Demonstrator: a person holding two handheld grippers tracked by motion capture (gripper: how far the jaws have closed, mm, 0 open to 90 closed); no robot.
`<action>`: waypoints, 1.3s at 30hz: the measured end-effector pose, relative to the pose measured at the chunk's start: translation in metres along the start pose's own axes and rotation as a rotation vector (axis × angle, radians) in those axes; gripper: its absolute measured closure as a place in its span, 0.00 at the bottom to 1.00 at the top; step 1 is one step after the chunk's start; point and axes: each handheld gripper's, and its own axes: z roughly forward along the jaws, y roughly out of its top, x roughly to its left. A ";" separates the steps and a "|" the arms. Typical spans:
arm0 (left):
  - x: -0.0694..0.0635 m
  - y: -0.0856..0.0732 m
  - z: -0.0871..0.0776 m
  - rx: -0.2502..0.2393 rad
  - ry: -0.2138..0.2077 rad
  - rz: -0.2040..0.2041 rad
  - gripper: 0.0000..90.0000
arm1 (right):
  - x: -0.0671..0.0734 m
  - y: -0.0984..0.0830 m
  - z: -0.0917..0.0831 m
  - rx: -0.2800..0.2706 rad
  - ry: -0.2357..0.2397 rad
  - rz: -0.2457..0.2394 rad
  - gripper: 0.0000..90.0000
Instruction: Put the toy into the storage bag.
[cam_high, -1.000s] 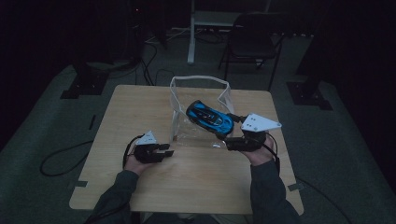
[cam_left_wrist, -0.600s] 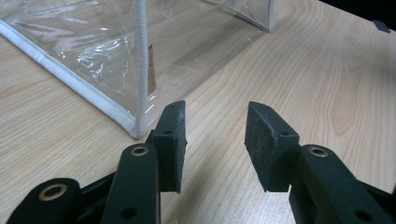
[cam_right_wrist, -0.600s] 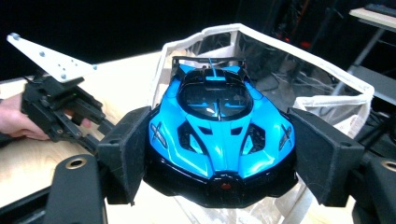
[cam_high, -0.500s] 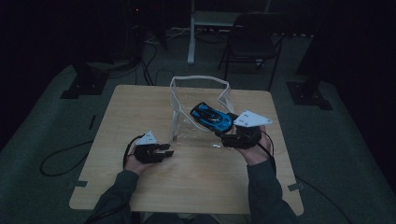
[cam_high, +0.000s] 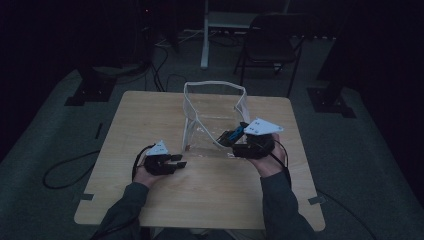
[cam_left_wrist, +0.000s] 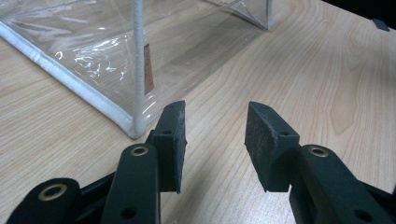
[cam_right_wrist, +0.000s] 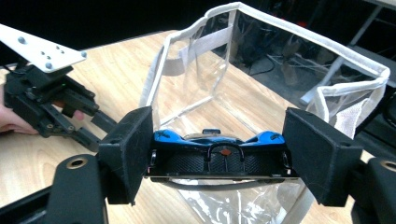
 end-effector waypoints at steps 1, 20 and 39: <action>0.000 0.000 0.000 0.000 0.000 0.000 0.65 | 0.001 0.000 0.001 0.004 -0.003 -0.003 0.29; -0.001 0.000 0.001 -0.005 0.002 0.000 0.64 | 0.026 0.006 0.011 0.042 -0.160 0.104 0.29; 0.001 0.003 0.007 -0.006 -0.008 -0.001 0.64 | 0.050 0.004 0.018 -0.030 -0.267 0.166 0.29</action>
